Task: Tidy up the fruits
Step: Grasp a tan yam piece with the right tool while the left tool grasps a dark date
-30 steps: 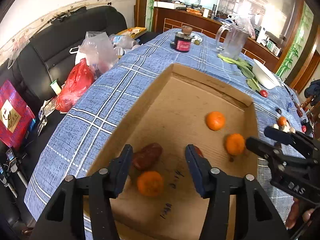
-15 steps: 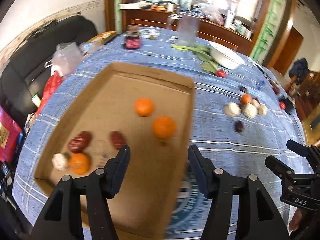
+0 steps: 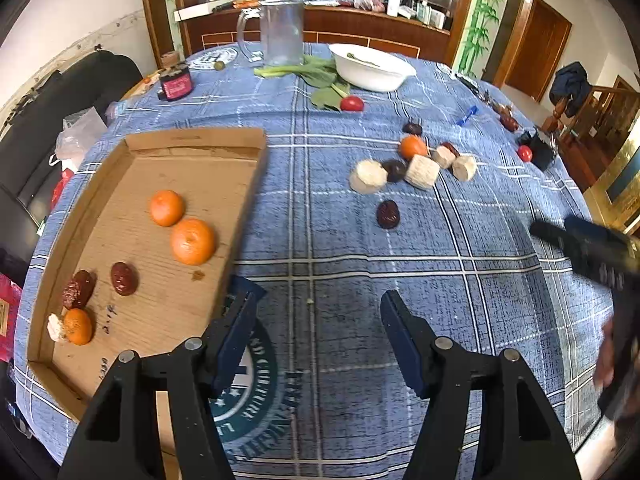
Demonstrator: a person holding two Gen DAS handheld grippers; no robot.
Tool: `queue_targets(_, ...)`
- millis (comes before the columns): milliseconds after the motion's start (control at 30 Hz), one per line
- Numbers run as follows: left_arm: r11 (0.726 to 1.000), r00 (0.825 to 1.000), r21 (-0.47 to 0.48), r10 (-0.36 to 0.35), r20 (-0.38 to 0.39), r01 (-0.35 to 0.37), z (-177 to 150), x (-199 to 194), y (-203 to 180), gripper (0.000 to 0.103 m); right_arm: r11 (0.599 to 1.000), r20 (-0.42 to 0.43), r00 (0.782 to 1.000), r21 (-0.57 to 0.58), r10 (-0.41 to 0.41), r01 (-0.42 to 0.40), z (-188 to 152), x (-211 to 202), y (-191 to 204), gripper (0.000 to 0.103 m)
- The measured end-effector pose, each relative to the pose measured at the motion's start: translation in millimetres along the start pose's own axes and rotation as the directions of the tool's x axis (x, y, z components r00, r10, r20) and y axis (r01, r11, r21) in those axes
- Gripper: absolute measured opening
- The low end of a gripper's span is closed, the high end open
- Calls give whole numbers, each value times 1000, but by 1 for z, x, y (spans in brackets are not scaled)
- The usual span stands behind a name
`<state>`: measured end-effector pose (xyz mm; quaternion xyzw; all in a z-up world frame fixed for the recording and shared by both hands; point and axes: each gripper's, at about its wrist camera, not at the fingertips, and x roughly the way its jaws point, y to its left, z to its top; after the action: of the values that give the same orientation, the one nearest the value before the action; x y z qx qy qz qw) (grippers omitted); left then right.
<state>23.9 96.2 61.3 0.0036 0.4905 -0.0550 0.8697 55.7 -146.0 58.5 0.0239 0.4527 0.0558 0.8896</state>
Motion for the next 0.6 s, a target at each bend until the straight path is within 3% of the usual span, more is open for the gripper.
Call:
queue_targets(100,1000,1000,7,6,-21,-6,2,6,-5,64,999,10,999,-2,45,-45,19,19,-4,91)
queue_targets(300,1000,998,16,13,-54,-12,10,18,-12,64,985,0,999,-167,34,-34,48,71,20,90)
queue_targets(400,1000,997,8,2,-75,-2,18,29,-15,64,977,-21,999,-206,43,-47,54,90,25,70)
queue_targets(467,1000,996,6,-4,-84,5,23,35,-20,64,976,-54,997,-206,56,-66,57,103,25,49)
queue_targets(533,1000,996,6,-15,-93,15,29,43,-25,64,976,-47,999,-215,22,-32,58,107,23,36)
queue_targets(600,999,995,4,-32,-92,33,36,52,-32,64,978,-40,995,-186,86,-92,59,103,15,36)
